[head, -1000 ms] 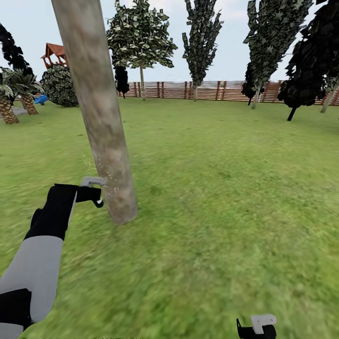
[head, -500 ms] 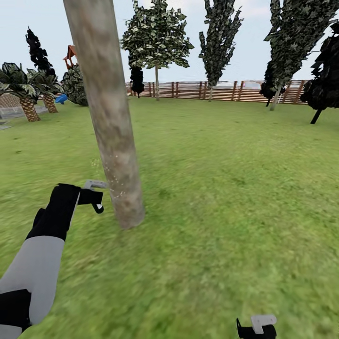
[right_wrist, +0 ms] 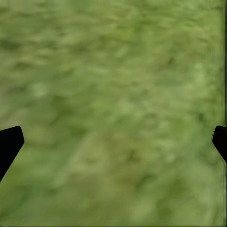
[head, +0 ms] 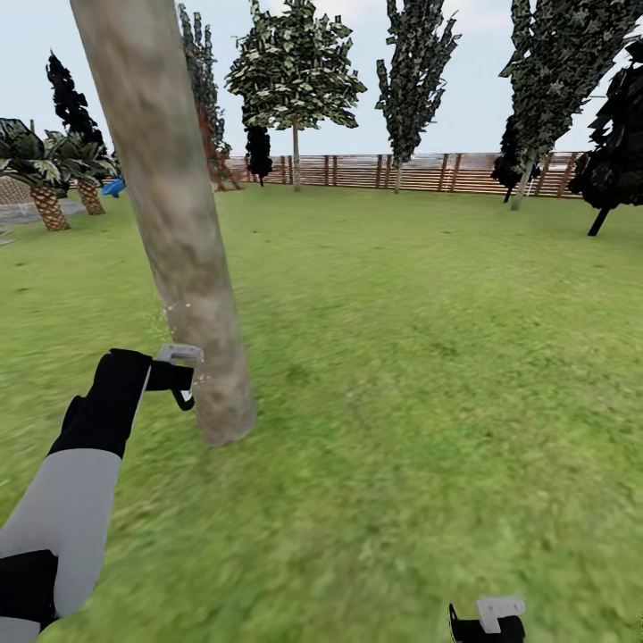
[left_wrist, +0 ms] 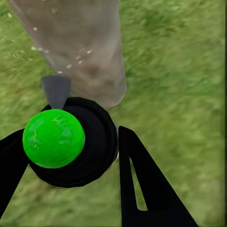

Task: In the garden, pick up the pesticide atomizer on the floor and spray pesticide onto both trees until each tree trunk is fully covered.

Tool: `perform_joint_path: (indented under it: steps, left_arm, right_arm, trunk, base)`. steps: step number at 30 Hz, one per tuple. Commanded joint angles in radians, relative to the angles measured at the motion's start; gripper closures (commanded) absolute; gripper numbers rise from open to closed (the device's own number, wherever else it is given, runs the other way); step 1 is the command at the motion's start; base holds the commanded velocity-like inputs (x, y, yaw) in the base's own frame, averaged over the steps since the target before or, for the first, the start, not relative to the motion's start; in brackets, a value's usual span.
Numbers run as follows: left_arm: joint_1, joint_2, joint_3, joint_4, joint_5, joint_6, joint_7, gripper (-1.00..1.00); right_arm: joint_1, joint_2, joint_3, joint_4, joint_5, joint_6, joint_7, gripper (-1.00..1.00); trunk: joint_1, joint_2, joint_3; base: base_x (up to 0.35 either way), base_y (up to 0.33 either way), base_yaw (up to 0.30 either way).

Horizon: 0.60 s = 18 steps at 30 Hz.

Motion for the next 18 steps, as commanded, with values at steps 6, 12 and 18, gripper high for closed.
perform_joint_path:
  steps: [6, 12, 18]
  left_arm:
    - [0.008, 0.000, 0.001, 0.000, 0.000, 0.000, 0.000, 1.00]
    - [0.012, 0.000, 0.002, 0.001, 0.000, 0.000, 0.001, 1.00]
    - [0.012, 0.000, 0.005, 0.001, 0.000, 0.000, 0.001, 1.00]
  right_arm:
    - [0.000, 0.000, 0.000, 0.000, 0.000, 0.000, 0.000, -1.00]
    - [0.000, 0.000, 0.000, 0.000, -0.001, 0.000, 0.000, -1.00]
    - [0.000, 0.002, 0.000, 0.000, 0.000, 0.000, 0.000, -1.00]
  trunk:
    - [0.000, 0.000, 0.000]
    - [0.000, 0.000, 0.000]
    - [0.000, 0.000, 0.000]
  base:
    - [0.177, -0.234, 0.000]
    - [0.177, -0.234, 0.013]
    - [0.180, -0.233, 0.227]
